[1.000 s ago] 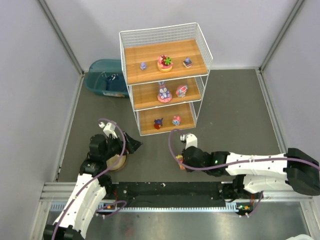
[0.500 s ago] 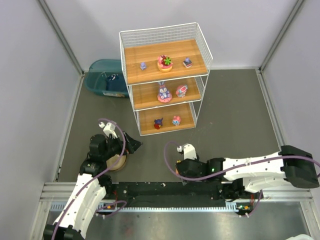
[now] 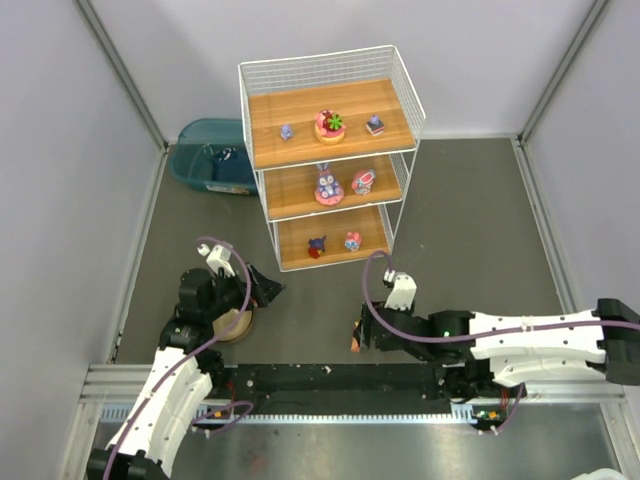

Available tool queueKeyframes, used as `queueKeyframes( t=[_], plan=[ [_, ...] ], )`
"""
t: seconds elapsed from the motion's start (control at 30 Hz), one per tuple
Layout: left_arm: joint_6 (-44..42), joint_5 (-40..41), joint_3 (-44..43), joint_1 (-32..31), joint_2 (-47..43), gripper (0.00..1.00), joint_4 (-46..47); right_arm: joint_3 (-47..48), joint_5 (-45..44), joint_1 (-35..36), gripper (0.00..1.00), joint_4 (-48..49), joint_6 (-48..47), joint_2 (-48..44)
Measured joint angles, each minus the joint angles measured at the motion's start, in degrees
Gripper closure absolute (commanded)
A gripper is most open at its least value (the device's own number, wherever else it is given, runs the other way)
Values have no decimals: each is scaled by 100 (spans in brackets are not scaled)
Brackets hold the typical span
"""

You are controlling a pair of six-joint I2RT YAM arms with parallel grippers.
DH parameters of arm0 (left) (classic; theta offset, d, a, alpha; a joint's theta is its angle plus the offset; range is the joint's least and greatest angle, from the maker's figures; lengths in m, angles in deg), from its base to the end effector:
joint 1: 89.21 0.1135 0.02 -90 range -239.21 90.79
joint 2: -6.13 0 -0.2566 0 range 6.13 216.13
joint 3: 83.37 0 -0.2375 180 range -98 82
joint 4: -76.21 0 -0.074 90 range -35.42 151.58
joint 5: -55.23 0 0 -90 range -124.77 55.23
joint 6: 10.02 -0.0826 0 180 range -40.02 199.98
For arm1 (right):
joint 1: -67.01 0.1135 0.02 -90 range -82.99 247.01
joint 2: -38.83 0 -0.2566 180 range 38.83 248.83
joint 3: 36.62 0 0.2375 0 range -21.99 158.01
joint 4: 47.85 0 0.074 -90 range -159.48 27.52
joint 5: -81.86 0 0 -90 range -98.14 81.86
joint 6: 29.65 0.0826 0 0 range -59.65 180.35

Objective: Place and organize the plastic toys onto the shelf

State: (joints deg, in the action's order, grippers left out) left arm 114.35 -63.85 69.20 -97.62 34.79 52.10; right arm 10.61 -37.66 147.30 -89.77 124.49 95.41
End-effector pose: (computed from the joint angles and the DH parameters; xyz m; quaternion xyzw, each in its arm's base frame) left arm 0.1568 -0.0638 0.1689 -0.0529 0.8272 -0.3863 0.4046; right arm 0.0746 0.1945 0.1753 -0.0445 0.9151 0.2319 0.3268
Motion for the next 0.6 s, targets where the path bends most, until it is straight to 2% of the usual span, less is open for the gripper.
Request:
queueKeyframes(
  t=[0.17, 0.27, 0.4, 0.6],
  plan=[
    [0, -2, 0, 0, 11, 1, 7, 197, 48, -35, 27, -153, 796, 678],
    [0, -2, 0, 0, 11, 1, 11, 201, 79, -39, 31, -162, 1108, 920],
    [0, -2, 0, 0, 11, 1, 11, 195, 72, -59, 36, -127, 1351, 953],
    [0, -2, 0, 0, 13, 1, 11, -249, 232, -256, 36, 391, 1451, 769]
  ],
)
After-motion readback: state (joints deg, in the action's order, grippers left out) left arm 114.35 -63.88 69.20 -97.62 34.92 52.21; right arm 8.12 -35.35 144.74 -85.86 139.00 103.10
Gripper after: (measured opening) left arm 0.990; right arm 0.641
